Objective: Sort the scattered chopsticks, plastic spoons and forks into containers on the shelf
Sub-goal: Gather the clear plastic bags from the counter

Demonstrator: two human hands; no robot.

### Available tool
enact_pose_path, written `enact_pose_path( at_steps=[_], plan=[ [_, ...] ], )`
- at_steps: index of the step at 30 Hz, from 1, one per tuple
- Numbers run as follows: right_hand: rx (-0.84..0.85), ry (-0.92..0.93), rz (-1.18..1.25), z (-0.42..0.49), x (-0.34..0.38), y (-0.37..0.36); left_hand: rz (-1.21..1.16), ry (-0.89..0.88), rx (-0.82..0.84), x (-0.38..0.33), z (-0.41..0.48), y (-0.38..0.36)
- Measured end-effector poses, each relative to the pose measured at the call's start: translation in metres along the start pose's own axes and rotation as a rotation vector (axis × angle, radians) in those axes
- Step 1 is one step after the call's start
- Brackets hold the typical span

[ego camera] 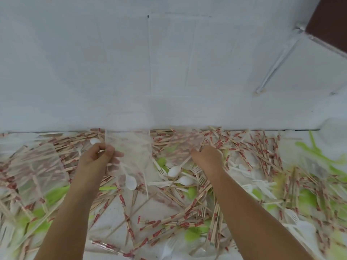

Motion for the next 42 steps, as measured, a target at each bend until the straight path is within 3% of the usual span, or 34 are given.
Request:
enact_pose_path(
  at_steps=[4, 8, 12, 14, 16, 18, 20, 22, 24, 26, 30, 32, 34, 35, 37, 42],
  plan=[
    [-0.112, -0.044, 0.144, 0.01, 0.005, -0.006, -0.054, 0.025, 0.009, 0.007, 0.004, 0.02],
    [-0.079, 0.011, 0.631, -0.013, 0.013, 0.007, -0.131, 0.078, 0.028, 0.014, -0.005, 0.038],
    [-0.088, 0.285, 0.935, -0.069, 0.036, 0.049, -0.211, 0.237, 0.19, 0.041, -0.033, 0.039],
    [0.014, 0.473, 1.061, -0.095, 0.055, 0.061, -0.236, 0.325, 0.284, 0.054, -0.052, 0.031],
    [0.164, 0.637, 1.005, -0.121, 0.073, 0.054, -0.251, 0.397, 0.348, 0.067, -0.069, 0.024],
    [0.26, 0.796, 0.764, -0.143, 0.082, 0.026, -0.292, 0.448, 0.377, 0.076, -0.081, 0.016],
    [0.303, 0.918, 0.491, -0.162, 0.08, -0.011, -0.34, 0.469, 0.347, 0.083, -0.089, 0.012],
    [0.346, 0.974, 0.378, -0.174, 0.07, -0.041, -0.372, 0.502, 0.276, 0.09, -0.094, 0.011],
    [0.386, 0.949, 0.426, -0.178, 0.062, -0.061, -0.317, 0.548, 0.208, 0.101, -0.099, 0.017],
    [0.447, 0.881, 0.465, -0.181, 0.057, -0.076, -0.285, 0.535, 0.245, 0.106, -0.104, 0.021],
    [0.595, 0.876, 0.299, -0.196, 0.072, -0.099, -0.266, 0.409, 0.335, 0.107, -0.111, 0.036],
    [0.615, 0.805, 0.456, -0.196, 0.092, -0.096, -0.258, 0.382, 0.31, 0.105, -0.108, 0.046],
    [0.448, 0.518, 0.71, -0.17, 0.106, -0.088, -0.208, 0.342, 0.259, 0.099, -0.098, 0.058],
    [0.323, 0.377, 0.724, -0.153, 0.11, -0.086, -0.171, 0.32, 0.224, 0.096, -0.092, 0.066],
    [0.193, 0.25, 0.574, -0.121, 0.118, -0.097, -0.126, 0.296, 0.165, 0.089, -0.081, 0.078],
    [0.082, 0.194, 0.082, -0.079, 0.132, -0.124, -0.132, 0.268, 0.12, 0.077, -0.076, 0.09]
  ],
)
Point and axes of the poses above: each hand's wrist, its own z-axis towards the middle knuckle, its own y-axis out of the back of the hand, x = y × z, the point moved 7 cm from there along z, towards the middle knuckle, and after that the axes turned 2 degrees about y, right-handed, at the moved point
